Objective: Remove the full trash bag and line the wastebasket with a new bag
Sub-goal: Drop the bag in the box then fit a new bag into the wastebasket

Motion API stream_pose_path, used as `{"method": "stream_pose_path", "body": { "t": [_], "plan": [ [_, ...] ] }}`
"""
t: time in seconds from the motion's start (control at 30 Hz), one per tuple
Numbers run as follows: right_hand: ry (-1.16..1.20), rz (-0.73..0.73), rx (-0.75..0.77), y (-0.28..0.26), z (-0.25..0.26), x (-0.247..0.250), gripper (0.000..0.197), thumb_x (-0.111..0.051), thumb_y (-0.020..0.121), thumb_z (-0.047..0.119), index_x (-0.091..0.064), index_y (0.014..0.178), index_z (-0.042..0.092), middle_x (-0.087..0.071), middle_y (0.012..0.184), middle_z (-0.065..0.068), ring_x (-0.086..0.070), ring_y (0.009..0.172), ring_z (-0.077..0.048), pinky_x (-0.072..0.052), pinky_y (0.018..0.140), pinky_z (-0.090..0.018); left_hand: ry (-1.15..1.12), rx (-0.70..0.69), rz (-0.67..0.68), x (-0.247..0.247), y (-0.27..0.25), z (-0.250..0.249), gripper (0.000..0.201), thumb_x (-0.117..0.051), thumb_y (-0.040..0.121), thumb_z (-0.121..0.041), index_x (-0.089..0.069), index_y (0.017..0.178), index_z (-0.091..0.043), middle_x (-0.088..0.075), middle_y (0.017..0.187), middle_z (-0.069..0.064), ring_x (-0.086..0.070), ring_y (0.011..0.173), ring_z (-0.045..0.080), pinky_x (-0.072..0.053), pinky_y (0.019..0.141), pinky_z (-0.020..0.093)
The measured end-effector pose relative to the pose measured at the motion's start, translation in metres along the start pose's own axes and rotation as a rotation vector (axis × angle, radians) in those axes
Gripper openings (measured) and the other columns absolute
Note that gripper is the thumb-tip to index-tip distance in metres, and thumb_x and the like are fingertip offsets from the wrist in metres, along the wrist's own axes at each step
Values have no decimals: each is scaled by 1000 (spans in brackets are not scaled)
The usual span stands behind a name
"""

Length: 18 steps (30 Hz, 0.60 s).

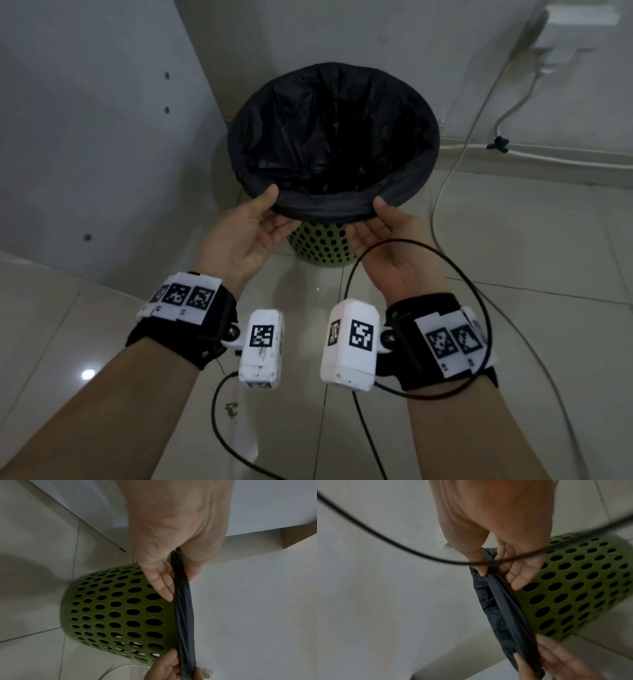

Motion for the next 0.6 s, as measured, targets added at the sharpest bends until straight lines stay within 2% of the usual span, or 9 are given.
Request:
{"method": "stream_pose_path", "body": {
  "t": [0.03, 0.1, 0.2, 0.33, 0.4, 0.43, 0.5, 0.53, 0.6],
  "plan": [
    [-10, -8, 13, -1, -1, -2, 6, -57, 95, 10, -62, 98, 10, -72, 82, -6, -65, 80, -20, -52, 79, -32, -10, 9, 14, -2, -3, 2, 20, -60, 95, -21, -66, 109, -7, -76, 100, 10, -74, 89, 21, -61, 79, 36],
    [-37, -9, 43, -1, -4, -3, 14, -56, 97, 11, -62, 109, 8, -70, 98, -9, -65, 84, -21, -54, 78, -32, 3, 34, 50, -6, -8, 10, 29, -60, 96, -24, -64, 118, -6, -74, 111, 14, -72, 100, 26, -60, 84, 40],
    [-97, 35, 30, -4, -10, -3, 29, -59, 97, 21, -62, 123, 8, -70, 108, -9, -68, 93, -21, -58, 85, -37, 48, 8, 84, -11, -7, 12, 25, -54, 99, -15, -61, 120, -5, -72, 113, 16, -72, 101, 28, -60, 82, 39],
    [-91, -19, 58, 6, 12, 14, 22, -70, 89, 35, -68, 96, 14, -74, 79, 1, -70, 84, -19, -57, 80, -37, 124, -51, 59, 1, 6, -7, 17, -48, 100, -8, -59, 113, -5, -77, 97, 10, -74, 86, 24, -61, 78, 38],
    [-67, -52, 65, 10, 22, 17, 27, -73, 87, 28, -68, 108, 11, -75, 85, -4, -70, 87, -23, -59, 82, -38, 131, -50, 51, 8, 10, -12, 17, -48, 100, -11, -58, 113, -5, -77, 94, 9, -74, 82, 23, -60, 74, 36],
    [-65, -57, 68, 11, 24, 16, 27, -71, 89, 23, -67, 111, 9, -74, 84, -5, -70, 84, -23, -59, 84, -38, 119, -43, 42, 9, 11, -13, 20, -49, 100, -14, -57, 115, -5, -76, 95, 9, -74, 82, 23, -60, 73, 37],
    [-82, -50, 59, 10, 23, 11, 14, -66, 92, 17, -64, 103, 8, -70, 76, -6, -66, 74, -21, -57, 83, -36, 97, -20, 38, 6, 8, -8, 29, -53, 99, -22, -59, 120, -4, -76, 98, 11, -74, 86, 25, -61, 75, 40],
    [-100, -58, 52, 9, 20, 8, 8, -64, 93, 16, -63, 96, 9, -67, 74, -5, -64, 70, -20, -56, 80, -34, 98, -7, 48, 4, 6, -4, 33, -54, 98, -25, -60, 121, -3, -76, 100, 12, -73, 89, 27, -61, 77, 41],
    [-163, -87, 55, 9, 12, 4, 9, -61, 94, 15, -61, 86, 12, -62, 69, -3, -58, 64, -17, -51, 67, -31, 100, -5, 58, 0, 3, 3, 38, -56, 97, -24, -56, 126, 0, -74, 107, 17, -71, 100, 31, -60, 83, 43]
  ]
}}
Point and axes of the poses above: each hand's wrist, its own y-axis towards the middle knuckle, its own x-axis out of the back of the hand, z = x × y, the point moved 6 cm from there along y, towards the middle knuckle
